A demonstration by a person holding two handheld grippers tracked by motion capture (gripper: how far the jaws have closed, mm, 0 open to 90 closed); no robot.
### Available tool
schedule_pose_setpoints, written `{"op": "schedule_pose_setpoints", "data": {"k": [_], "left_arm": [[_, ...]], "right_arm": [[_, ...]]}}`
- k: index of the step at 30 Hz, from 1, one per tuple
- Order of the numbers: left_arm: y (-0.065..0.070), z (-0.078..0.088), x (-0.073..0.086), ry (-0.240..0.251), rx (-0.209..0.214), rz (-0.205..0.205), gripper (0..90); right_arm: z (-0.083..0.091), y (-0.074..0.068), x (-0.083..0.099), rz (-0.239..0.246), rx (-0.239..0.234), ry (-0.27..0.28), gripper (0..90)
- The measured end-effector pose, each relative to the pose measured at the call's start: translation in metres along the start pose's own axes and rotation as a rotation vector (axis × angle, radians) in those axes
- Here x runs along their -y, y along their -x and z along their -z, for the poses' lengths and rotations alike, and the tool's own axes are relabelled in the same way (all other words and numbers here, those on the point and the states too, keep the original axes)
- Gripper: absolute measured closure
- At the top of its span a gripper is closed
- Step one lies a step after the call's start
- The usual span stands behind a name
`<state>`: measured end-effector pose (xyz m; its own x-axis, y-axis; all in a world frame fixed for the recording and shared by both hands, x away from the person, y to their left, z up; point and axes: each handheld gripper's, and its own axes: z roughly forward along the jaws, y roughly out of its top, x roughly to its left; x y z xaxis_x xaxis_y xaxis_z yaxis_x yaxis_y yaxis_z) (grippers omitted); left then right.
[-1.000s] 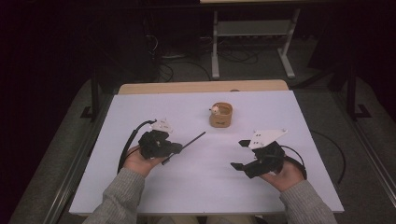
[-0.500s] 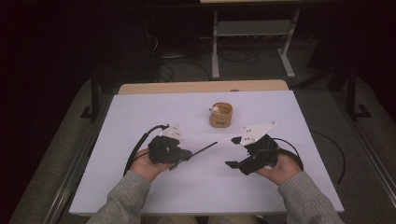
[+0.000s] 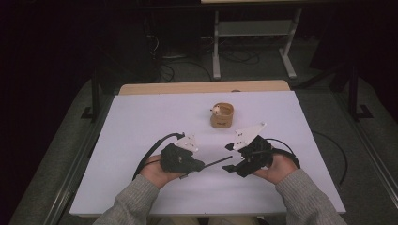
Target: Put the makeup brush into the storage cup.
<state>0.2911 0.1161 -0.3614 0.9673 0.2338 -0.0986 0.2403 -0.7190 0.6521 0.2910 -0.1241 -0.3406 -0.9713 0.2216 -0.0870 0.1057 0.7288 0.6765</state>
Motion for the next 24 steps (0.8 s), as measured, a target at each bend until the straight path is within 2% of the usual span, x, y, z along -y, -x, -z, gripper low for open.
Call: {"op": "schedule_pose_setpoints", "data": {"k": [6,12,16,17,18,21,24], "left_arm": [[0.008,-0.004,-0.004,0.001,0.036,-0.032,85.6],[0.013,-0.009,-0.006,-0.005,0.068,-0.063,85.6],[0.014,-0.01,-0.007,-0.001,0.083,-0.061,85.6],[0.014,-0.01,-0.007,-0.007,0.086,-0.071,85.6],[0.015,-0.01,-0.008,-0.006,0.092,-0.074,85.6],[0.016,-0.01,-0.009,-0.016,0.105,-0.089,85.6],[0.018,-0.011,-0.01,-0.01,0.113,-0.092,85.6]], "right_arm": [[-0.004,-0.002,0.0,0.035,-0.021,-0.012,38.4],[-0.007,-0.006,0.0,0.087,-0.061,-0.033,48.2],[-0.009,-0.009,0.0,0.092,-0.089,-0.051,53.6],[-0.011,-0.009,0.0,0.114,-0.091,-0.046,54.3],[-0.011,-0.011,0.001,0.106,-0.101,-0.053,55.7],[-0.015,-0.013,0.001,0.135,-0.124,-0.068,59.2],[-0.017,-0.014,0.001,0.14,-0.151,-0.089,62.8]]}}
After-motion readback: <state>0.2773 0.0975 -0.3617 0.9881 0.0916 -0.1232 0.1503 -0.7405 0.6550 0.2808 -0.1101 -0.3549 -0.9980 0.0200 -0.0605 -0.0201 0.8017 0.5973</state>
